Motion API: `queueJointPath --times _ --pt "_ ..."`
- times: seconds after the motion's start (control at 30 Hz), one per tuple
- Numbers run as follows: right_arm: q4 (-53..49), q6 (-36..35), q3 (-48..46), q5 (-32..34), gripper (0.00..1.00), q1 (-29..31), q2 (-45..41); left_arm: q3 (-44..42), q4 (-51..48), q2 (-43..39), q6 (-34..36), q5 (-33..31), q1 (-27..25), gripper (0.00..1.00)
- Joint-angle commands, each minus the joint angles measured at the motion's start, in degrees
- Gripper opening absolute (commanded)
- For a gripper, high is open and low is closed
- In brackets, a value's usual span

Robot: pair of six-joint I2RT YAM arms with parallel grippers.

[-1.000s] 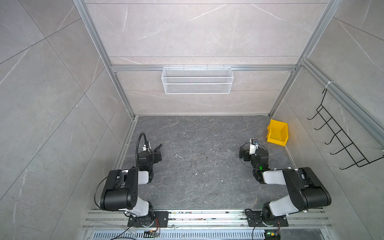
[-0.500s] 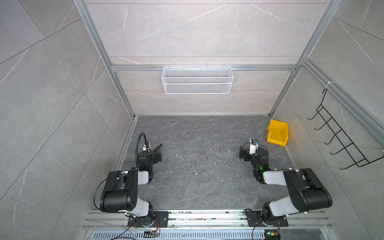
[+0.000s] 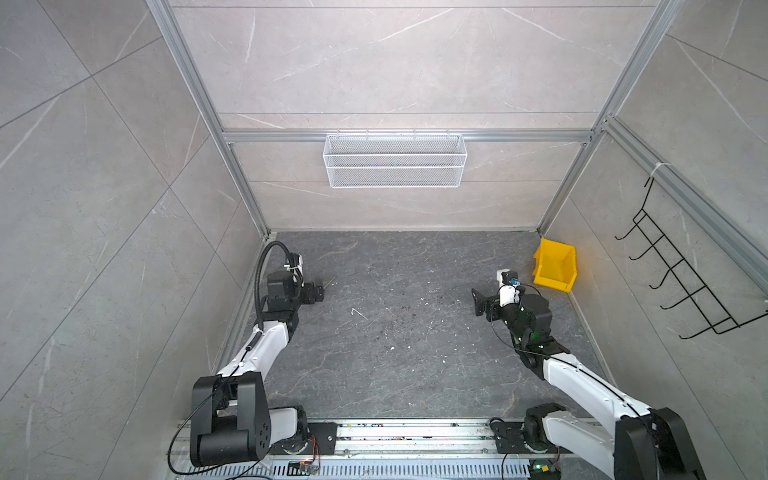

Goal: Put the screwdriver in the bin
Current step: 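Lower the left gripper onto the screwdriver handle while the right arm reaches inward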

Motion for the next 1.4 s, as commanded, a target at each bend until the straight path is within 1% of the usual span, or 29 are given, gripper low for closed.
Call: queueJointPath --times 0.0,0.1,0.27,0.43,0.63,0.87,1.0,1.07,1.2,1.23,1.37 --pt "-7.87 -2.56 4.82 -3.72 0.99 4.99 -1.78 5.57 -15.73 0.5 4.11 5.68 -0.12 1.0" --pt "-11.21 -4.74 8.47 -3.77 0.99 10.58 -2.04 9.03 -21.73 1.55 7.62 7.24 -0.1 1.0" --pt "-10.52 -2.81 13.42 -3.06 0.99 18.06 -0.69 14.64 -29.67 4.97 14.14 7.77 -0.11 1.0" --pt "-9.88 -5.34 18.23 -1.08 0.99 26.05 3.2 19.33 -34.47 10.83 18.29 6.79 -0.06 1.0" --pt "-10.25 -9.54 23.66 -0.39 0.99 34.35 10.13 23.04 -36.3 18.87 21.33 4.24 -0.06 0.99" --pt "-8.12 -9.21 27.1 -1.18 0.99 38.63 16.93 28.99 -40.74 27.01 24.47 3.22 -0.08 0.96" --pt "-7.77 -8.87 27.9 -1.53 0.99 39.9 18.43 32.09 -42.72 31.02 25.4 1.52 -0.1 0.95" --pt "-7.84 -9.0 28.08 -1.69 0.99 40.45 18.73 32.83 -42.61 32.39 25.58 -0.12 -0.07 0.94" --pt "-8.03 -9.27 28.19 -1.79 0.99 41.07 19.14 34.21 -41.94 34.92 26.28 -1.12 -0.12 0.91" --pt "-8.03 -9.4 28.2 -1.66 0.99 41.19 19.2 34.69 -41.65 35.73 26.29 -1.42 -0.07 0.9" --pt "-8.34 -9.4 28.36 -1.71 0.99 41.4 19.58 36.12 -39.67 38.89 25.96 -2.14 -0.08 0.79"
